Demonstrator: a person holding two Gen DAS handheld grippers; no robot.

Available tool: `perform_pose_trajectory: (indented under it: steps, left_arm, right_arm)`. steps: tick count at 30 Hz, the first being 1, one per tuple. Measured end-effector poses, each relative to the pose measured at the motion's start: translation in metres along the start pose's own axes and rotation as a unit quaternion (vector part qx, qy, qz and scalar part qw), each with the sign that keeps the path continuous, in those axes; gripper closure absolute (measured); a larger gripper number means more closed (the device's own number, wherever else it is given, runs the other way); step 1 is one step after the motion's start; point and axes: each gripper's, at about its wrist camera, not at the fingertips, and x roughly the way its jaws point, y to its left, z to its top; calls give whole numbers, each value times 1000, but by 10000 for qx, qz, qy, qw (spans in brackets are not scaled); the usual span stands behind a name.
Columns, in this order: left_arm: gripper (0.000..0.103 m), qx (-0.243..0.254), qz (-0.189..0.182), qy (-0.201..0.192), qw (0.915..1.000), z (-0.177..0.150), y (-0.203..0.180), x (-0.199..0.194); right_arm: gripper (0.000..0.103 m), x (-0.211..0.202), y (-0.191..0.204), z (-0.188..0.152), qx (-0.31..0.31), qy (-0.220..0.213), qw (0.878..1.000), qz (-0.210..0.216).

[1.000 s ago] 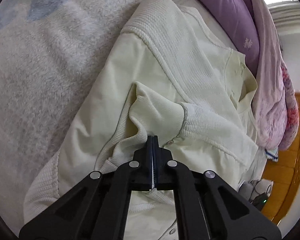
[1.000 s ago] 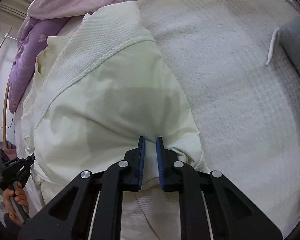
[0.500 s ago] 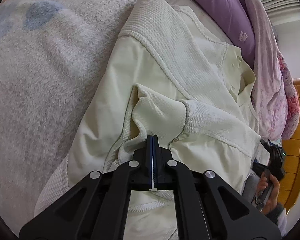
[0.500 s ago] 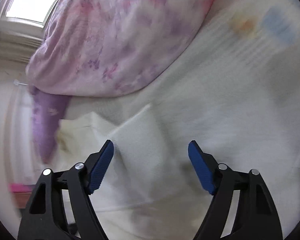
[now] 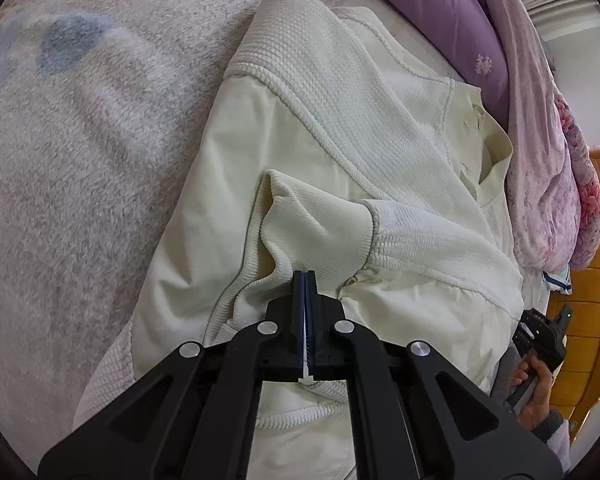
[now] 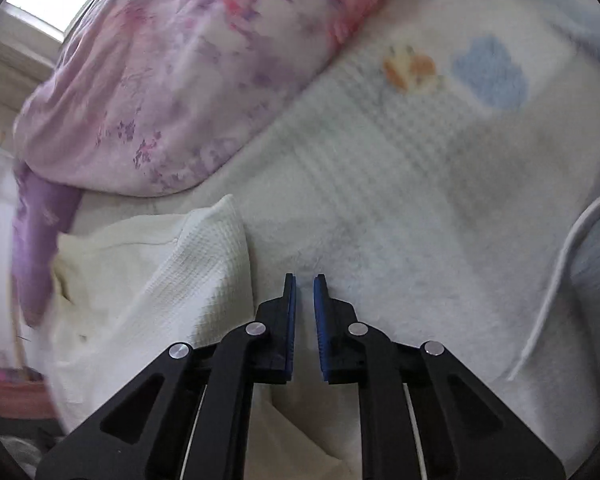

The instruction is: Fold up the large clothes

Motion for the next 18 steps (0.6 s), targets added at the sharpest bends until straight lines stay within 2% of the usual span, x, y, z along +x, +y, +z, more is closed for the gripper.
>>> perform_pose_trajectory:
  steps: [2, 3, 4, 5, 6, 7, 8, 9, 11, 13, 14, 15, 18]
  left_arm:
    - [98, -57, -156, 35, 9999, 1, -1, -4]
    - [97, -44, -245, 28, 9997, 2, -3, -8]
    - [96, -18, -320, -19, 9995, 3, -4, -13]
    - [95, 8, -491, -95, 9988, 5, -6, -21]
    - [88, 12, -597, -136, 9981, 6, -6, -27]
    - [76, 0, -627, -198, 9978, 8, -7, -33]
    - [68, -6, -605, -296, 9977, 11, -7, -39]
    - [55, 24, -549, -435, 9975, 16, -8, -45]
    - [54, 138, -486, -565, 9971, 29, -11, -52]
    - [52, 178, -375, -601, 9973, 48, -10, -53]
    - [47, 180, -311, -593, 9976, 58, -10, -50]
    - [41, 159, -82, -622, 9979, 71, -7, -46]
    - [41, 120, 286, -716, 9970, 101, 4, -37]
  right_arm:
    - [86, -8, 9, 3, -81, -125, 9998, 158]
    - [72, -12, 11, 5, -79, -166, 9997, 153]
    - [52, -15, 16, 7, -90, -236, 9995, 175]
    - [44, -18, 19, 8, -129, -280, 9994, 180]
    - [42, -23, 26, 9, -218, -354, 9991, 119]
    - [42, -26, 32, 9, -311, -368, 9987, 140]
    - [42, -28, 39, 9, -438, -351, 9983, 166]
    - [42, -26, 50, 9, -656, -281, 9974, 64]
    - [40, -26, 57, 8, -887, -183, 9958, -99]
    - [30, -20, 58, 14, -945, -61, 9954, -117]
    - [26, -18, 52, 14, -909, -5, 9958, -46]
    - [23, -11, 47, 16, -792, 107, 9967, 139]
    - [23, 3, 36, 19, -557, 277, 9978, 241]
